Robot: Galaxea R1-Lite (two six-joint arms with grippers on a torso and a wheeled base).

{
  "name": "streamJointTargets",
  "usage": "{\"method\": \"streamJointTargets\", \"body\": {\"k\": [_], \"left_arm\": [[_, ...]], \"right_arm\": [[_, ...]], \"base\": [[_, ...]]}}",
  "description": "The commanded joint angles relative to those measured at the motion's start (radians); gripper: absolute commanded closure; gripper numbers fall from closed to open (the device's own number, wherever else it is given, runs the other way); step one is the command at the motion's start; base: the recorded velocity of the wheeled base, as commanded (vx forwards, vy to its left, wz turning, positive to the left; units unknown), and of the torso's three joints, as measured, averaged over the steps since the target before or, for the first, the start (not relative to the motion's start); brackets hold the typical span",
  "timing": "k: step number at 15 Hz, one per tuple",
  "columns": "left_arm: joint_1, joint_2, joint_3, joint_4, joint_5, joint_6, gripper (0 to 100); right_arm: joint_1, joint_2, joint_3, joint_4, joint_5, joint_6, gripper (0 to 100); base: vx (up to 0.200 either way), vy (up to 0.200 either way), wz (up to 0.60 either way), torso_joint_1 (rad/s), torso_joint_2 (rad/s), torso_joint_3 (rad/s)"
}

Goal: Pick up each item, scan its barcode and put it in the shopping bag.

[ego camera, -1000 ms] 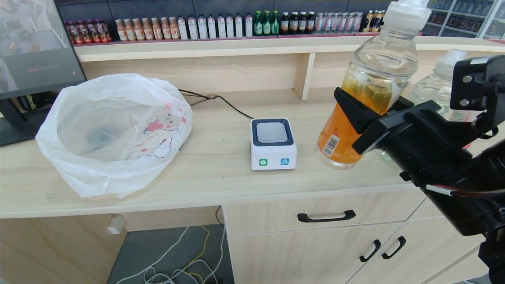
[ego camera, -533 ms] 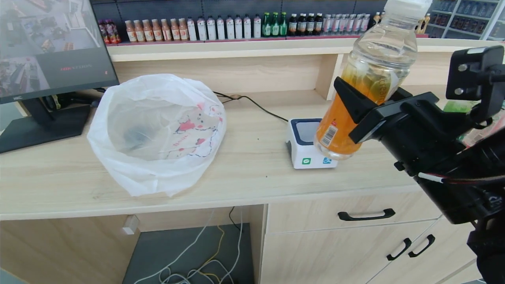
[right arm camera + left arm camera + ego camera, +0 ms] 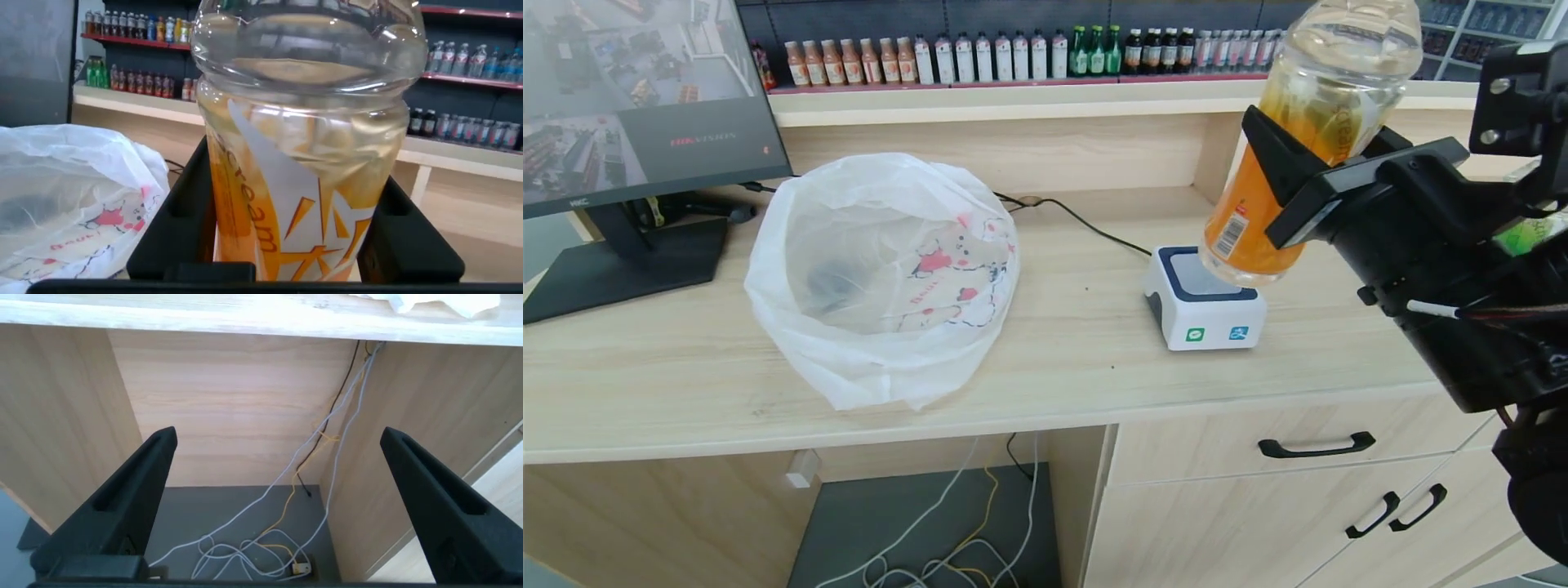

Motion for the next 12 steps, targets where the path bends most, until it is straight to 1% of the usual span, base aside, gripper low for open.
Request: {"method": "streamJointTargets", "body": {"k": [1, 4, 5, 6, 7, 8, 11, 12], "left_arm": [[0.001, 0.000, 0.000, 0.000, 0.000, 0.000, 0], [0.001, 0.000, 0.000, 0.000, 0.000, 0.000, 0], [0.001, 0.000, 0.000, 0.000, 0.000, 0.000, 0], [0.002, 0.000, 0.000, 0.000, 0.000, 0.000, 0], [0.001, 0.000, 0.000, 0.000, 0.000, 0.000, 0], [0.001, 0.000, 0.000, 0.000, 0.000, 0.000, 0], [0.001, 0.000, 0.000, 0.000, 0.000, 0.000, 0], [0.001, 0.000, 0.000, 0.000, 0.000, 0.000, 0]], "right_arm": [[-0.004, -0.003, -0.006, -0.003, -0.003, -0.016, 100], [-0.016, 0.008, -0.007, -0.003, 0.003, -0.077, 100], [-0.025, 0.012, -0.009, -0.003, 0.031, -0.102, 100], [-0.042, 0.015, -0.015, -0.003, 0.071, -0.126, 100], [-0.082, 0.023, -0.036, -0.001, 0.146, -0.172, 100], [-0.105, 0.031, -0.059, 0.002, 0.195, -0.198, 100], [-0.122, 0.066, -0.090, 0.004, 0.307, -0.244, 100], [-0.130, 0.077, -0.099, 0.004, 0.351, -0.278, 100]], "base": [[0.000, 0.000, 0.00, 0.000, 0.00, 0.000], [0.000, 0.000, 0.00, 0.000, 0.00, 0.000], [0.000, 0.000, 0.00, 0.000, 0.00, 0.000], [0.000, 0.000, 0.00, 0.000, 0.00, 0.000], [0.000, 0.000, 0.00, 0.000, 0.00, 0.000], [0.000, 0.000, 0.00, 0.000, 0.00, 0.000], [0.000, 0.000, 0.00, 0.000, 0.00, 0.000], [0.000, 0.000, 0.00, 0.000, 0.00, 0.000]]}}
